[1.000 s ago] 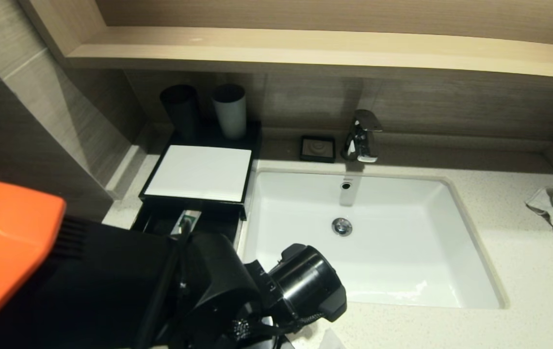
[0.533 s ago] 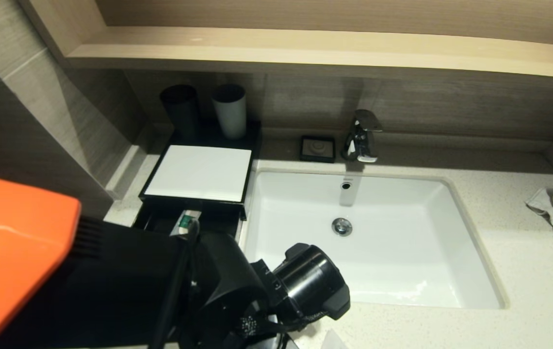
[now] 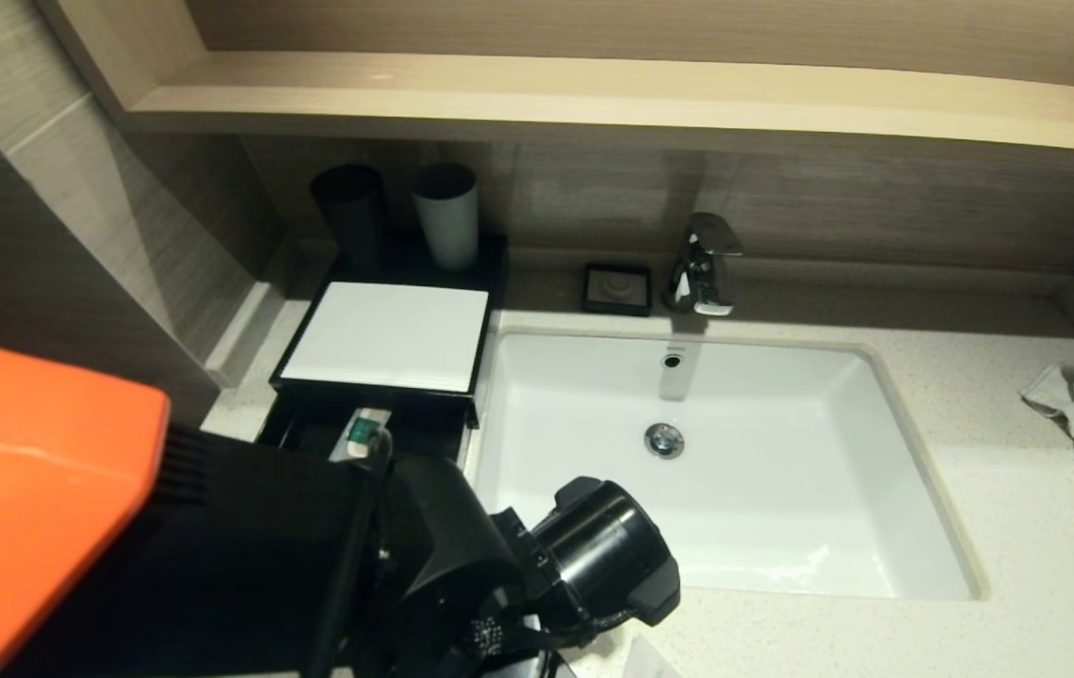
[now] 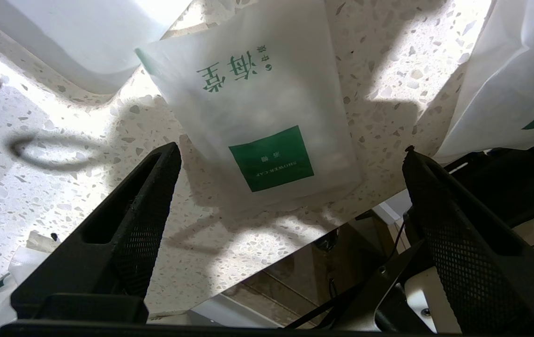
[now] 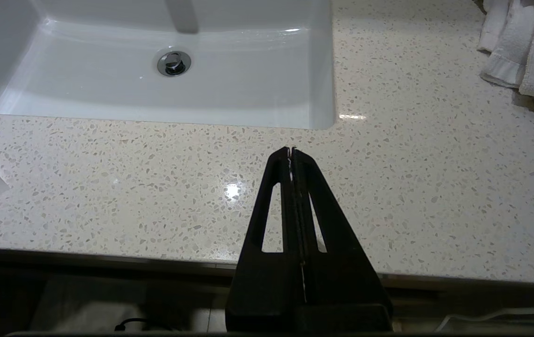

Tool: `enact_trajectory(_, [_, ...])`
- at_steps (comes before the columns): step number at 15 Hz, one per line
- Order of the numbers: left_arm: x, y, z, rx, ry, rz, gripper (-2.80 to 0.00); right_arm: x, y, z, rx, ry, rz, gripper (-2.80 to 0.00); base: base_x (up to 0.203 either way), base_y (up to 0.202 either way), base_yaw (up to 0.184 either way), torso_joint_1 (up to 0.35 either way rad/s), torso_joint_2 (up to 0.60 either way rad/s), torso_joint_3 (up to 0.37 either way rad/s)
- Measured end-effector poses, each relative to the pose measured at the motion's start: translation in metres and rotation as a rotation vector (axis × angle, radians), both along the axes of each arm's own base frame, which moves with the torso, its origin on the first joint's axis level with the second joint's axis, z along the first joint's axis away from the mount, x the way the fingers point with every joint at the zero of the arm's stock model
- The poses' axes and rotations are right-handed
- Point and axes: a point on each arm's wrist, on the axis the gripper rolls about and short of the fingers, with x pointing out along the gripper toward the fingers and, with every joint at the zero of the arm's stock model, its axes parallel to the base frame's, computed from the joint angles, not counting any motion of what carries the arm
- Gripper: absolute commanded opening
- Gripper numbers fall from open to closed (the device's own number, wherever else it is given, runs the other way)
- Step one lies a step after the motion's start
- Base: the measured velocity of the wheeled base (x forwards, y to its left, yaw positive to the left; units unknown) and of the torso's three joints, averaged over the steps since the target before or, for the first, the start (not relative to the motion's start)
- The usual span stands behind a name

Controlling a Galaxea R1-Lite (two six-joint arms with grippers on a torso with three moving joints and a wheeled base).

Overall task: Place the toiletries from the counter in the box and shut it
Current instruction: Pick up the bathroom toiletry

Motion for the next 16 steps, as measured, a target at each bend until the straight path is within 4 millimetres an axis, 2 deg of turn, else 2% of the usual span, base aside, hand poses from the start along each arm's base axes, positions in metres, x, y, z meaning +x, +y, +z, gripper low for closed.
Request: enact_trajectory(16, [0.0000, -0.0012, -0.0049, 0.019, 0.001, -0.006, 0.00, 0.0000, 0.0000, 0.0000, 0.000, 0.000, 0.000, -2.80, 0.000, 0.000, 0.000, 0.000, 0.00, 0.000])
